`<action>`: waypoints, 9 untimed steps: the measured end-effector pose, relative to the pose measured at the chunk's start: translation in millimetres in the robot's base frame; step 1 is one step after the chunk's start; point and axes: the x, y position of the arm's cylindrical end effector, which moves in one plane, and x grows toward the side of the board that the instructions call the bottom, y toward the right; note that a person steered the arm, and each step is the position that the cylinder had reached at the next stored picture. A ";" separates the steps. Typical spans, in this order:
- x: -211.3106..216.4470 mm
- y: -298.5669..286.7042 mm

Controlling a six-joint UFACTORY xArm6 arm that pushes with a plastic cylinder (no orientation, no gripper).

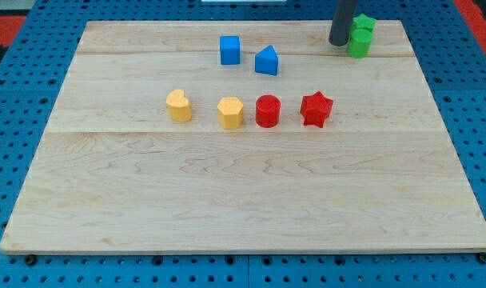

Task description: Move the blue triangle to the bottom of the green circle

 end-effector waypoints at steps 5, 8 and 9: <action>5.6 -2.7; 10.1 -88.9; 10.1 -137.2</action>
